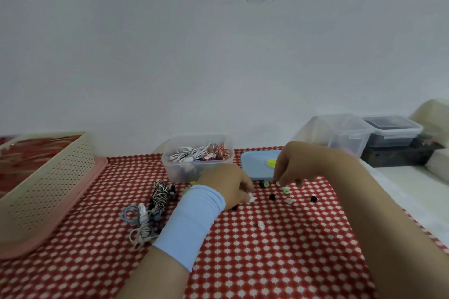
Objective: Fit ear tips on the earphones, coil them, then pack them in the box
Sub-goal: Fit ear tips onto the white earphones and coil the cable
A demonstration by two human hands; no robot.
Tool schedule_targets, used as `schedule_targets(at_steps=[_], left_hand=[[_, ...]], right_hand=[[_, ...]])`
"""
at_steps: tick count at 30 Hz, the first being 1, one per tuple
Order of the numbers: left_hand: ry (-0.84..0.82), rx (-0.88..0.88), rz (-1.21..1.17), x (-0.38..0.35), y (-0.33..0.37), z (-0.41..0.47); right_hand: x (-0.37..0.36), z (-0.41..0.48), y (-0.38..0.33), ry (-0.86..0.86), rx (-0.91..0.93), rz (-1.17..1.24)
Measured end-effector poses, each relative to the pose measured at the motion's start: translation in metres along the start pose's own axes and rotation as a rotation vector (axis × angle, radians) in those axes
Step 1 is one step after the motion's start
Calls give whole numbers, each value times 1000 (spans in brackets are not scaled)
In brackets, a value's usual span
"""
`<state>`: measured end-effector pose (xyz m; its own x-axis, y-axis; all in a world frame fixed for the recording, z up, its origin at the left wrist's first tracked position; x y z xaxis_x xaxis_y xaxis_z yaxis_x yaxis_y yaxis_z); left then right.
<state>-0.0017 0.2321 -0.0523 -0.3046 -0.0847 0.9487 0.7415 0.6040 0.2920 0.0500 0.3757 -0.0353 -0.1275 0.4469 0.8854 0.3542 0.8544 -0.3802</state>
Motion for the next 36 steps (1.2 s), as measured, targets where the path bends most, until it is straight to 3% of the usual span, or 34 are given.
schedule_targets(at_steps=[3, 8, 11, 15, 20, 26, 30, 36], left_hand=[[18, 16, -14, -1, -2, 3], [18, 6, -110, -1, -7, 3], [65, 17, -225, 6, -15, 3], [111, 30, -367, 17, -25, 1], [67, 15, -502, 19, -23, -3], [66, -2, -530, 19, -22, -4], [70, 7, -564, 18, -25, -2], [90, 7, -616, 21, -26, -3]], right_hand=[[0, -4, 9, -15, -66, -32], [-23, -12, 6, -216, -158, -180], [-15, -8, 2, -121, -140, -150], [13, -1, 8, 144, -149, -68], [-10, 3, -1, 73, -197, -212], [-12, 13, -8, 145, -196, -392], [-12, 14, -4, 128, -141, -338], [0, 2, -25, 107, 40, 179]])
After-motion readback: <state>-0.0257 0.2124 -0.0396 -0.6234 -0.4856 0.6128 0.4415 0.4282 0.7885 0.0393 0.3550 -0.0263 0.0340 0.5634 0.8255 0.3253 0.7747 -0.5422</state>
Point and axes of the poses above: each hand's wrist, its own z-axis towards the middle knuckle, its own x-axis out of the back of the hand, y = z × x, the point moved 9 cm from there along z, towards the middle knuckle, and after that the axes turned 1 degree about x, right-handed, at the moved point
